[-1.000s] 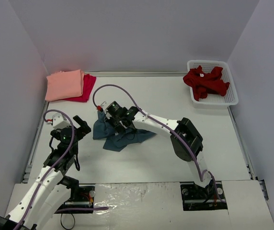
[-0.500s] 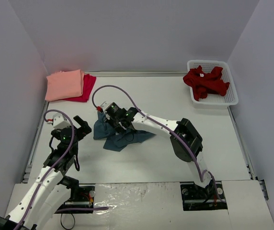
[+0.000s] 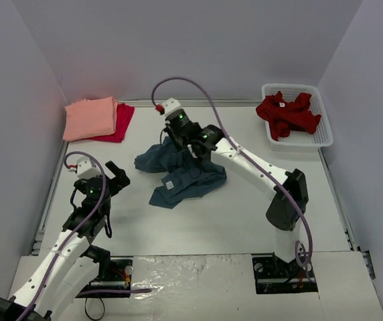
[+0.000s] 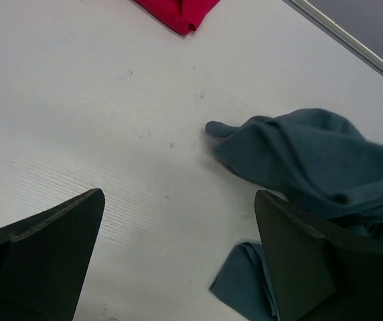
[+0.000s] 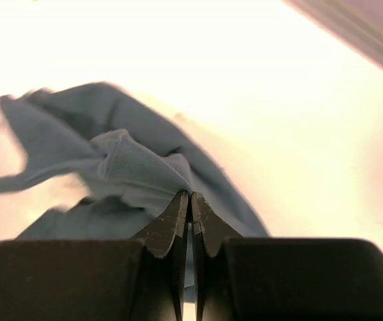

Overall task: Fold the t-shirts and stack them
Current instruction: Flatten out the tshirt

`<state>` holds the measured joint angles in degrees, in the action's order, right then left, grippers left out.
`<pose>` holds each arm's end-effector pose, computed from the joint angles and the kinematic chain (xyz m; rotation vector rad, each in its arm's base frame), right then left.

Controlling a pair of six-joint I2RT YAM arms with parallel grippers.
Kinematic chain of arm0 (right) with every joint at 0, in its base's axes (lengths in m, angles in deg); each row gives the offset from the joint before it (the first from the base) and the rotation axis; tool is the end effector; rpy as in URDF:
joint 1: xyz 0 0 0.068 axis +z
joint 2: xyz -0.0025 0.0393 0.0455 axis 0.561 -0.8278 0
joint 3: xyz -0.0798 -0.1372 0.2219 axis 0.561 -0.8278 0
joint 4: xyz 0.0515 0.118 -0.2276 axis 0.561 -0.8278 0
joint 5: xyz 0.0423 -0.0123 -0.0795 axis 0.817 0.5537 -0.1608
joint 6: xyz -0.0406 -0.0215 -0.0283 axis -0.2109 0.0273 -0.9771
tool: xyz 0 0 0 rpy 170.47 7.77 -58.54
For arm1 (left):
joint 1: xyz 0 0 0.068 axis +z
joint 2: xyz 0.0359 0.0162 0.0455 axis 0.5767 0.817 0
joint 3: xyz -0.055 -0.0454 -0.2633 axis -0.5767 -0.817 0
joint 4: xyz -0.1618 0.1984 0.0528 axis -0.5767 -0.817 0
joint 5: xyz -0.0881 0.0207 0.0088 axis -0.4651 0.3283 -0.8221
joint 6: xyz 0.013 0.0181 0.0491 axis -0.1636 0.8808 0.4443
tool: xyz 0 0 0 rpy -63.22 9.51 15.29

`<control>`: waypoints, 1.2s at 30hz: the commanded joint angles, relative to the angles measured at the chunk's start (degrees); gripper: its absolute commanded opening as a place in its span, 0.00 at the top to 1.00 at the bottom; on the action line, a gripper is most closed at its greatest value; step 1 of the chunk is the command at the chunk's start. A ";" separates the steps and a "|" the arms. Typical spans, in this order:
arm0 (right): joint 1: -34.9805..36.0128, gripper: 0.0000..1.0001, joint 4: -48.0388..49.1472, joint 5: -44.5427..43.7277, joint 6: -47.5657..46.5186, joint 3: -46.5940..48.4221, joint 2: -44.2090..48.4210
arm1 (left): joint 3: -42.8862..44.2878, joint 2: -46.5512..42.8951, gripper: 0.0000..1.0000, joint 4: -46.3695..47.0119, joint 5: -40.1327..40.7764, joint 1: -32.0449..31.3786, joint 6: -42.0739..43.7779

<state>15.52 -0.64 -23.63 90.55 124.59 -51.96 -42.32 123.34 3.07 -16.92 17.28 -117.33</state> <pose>0.3003 0.3387 0.3492 -0.6680 1.9277 0.2893 0.1607 -0.0381 0.2520 -0.6116 1.7617 -0.3488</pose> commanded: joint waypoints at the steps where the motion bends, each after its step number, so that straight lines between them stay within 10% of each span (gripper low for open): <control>1: -4.63 1.00 -1.07 -5.47 1.42 2.69 6.48 | 0.83 0.73 0.06 1.91 -1.13 0.09 -0.31; 21: -16.16 1.00 -1.07 -11.71 6.78 -4.60 5.35 | 1.27 4.96 0.06 4.81 -4.99 0.09 0.92; 26: -17.31 0.47 -4.05 -18.21 8.90 -3.38 2.27 | 1.18 6.01 0.06 6.75 -5.96 0.09 1.27; 36: -8.88 0.43 -4.06 -11.89 9.51 -9.69 5.78 | 0.39 7.50 0.06 7.71 -6.05 0.09 1.01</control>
<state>2.69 -3.57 -35.45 98.97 116.61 -49.32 -42.32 130.47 8.84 -22.82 17.28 -116.74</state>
